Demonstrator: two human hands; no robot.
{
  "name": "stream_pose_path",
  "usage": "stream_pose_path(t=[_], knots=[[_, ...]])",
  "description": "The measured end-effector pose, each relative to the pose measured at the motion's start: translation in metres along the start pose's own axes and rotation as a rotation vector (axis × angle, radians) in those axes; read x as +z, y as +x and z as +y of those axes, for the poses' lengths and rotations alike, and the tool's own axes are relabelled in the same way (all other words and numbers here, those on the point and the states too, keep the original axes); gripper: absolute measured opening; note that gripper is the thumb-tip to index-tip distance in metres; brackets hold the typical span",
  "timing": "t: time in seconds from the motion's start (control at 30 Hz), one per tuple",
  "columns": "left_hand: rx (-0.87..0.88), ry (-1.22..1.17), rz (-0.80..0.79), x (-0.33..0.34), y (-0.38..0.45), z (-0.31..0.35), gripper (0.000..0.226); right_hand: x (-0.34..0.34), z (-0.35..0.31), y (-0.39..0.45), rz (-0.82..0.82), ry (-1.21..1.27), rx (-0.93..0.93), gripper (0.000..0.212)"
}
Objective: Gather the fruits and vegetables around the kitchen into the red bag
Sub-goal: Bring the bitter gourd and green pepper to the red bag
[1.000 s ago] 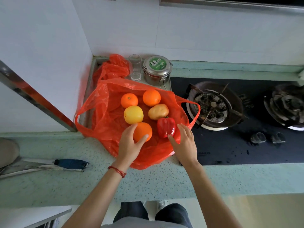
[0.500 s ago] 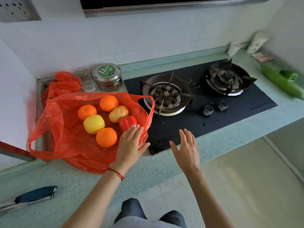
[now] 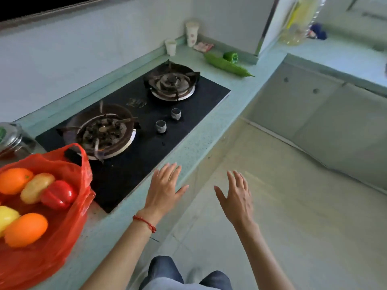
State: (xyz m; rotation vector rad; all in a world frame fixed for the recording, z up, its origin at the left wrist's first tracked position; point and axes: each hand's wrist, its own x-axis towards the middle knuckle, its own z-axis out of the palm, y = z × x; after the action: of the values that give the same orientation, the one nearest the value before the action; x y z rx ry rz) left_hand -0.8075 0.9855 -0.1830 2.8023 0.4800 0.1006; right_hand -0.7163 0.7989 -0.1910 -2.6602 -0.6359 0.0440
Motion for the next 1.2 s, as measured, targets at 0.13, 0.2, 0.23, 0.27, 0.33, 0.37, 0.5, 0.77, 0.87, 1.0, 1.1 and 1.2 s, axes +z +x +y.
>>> stream_pose_path(t=[0.13, 0.2, 0.23, 0.27, 0.33, 0.37, 0.5, 0.77, 0.87, 1.0, 1.1, 1.2], knots=[[0.149, 0.05, -0.048, 0.018, 0.024, 0.051, 0.062, -0.02, 0.054, -0.017, 0.041, -0.046, 0.138, 0.055], [0.217, 0.068, -0.071, 0.026, 0.033, 0.075, 0.063, -0.032, 0.076, -0.026, 0.049, -0.078, 0.202, 0.055], [0.248, 0.073, -0.084, 0.03, 0.037, 0.087, 0.063, -0.037, 0.086, -0.03, 0.051, -0.096, 0.234, 0.055], [0.281, 0.079, -0.098, 0.034, 0.041, 0.098, 0.063, -0.042, 0.096, -0.034, 0.057, -0.112, 0.268, 0.054], [0.338, 0.094, -0.125, 0.041, 0.049, 0.117, 0.063, -0.05, 0.111, -0.042, 0.054, -0.129, 0.339, 0.061], [0.36, 0.099, -0.145, 0.044, 0.053, 0.125, 0.064, -0.054, 0.117, -0.045, 0.049, -0.128, 0.371, 0.068], [0.431, 0.1, -0.211, 0.052, 0.072, 0.15, 0.072, -0.063, 0.136, -0.048, 0.088, -0.124, 0.468, 0.078], [0.521, 0.093, -0.246, 0.061, 0.144, 0.175, 0.077, -0.072, 0.158, -0.001, 0.133, -0.135, 0.589, 0.08], [0.544, 0.076, -0.235, 0.062, 0.175, 0.181, 0.077, -0.077, 0.162, 0.027, 0.14, -0.145, 0.604, 0.08], [0.563, 0.073, -0.24, 0.062, 0.216, 0.192, 0.077, -0.084, 0.173, 0.062, 0.162, -0.159, 0.622, 0.079], [0.56, 0.063, -0.233, 0.066, 0.246, 0.202, 0.078, -0.091, 0.187, 0.087, 0.169, -0.158, 0.625, 0.079], [0.558, 0.054, -0.228, 0.071, 0.275, 0.216, 0.078, -0.099, 0.205, 0.113, 0.194, -0.165, 0.61, 0.079]])
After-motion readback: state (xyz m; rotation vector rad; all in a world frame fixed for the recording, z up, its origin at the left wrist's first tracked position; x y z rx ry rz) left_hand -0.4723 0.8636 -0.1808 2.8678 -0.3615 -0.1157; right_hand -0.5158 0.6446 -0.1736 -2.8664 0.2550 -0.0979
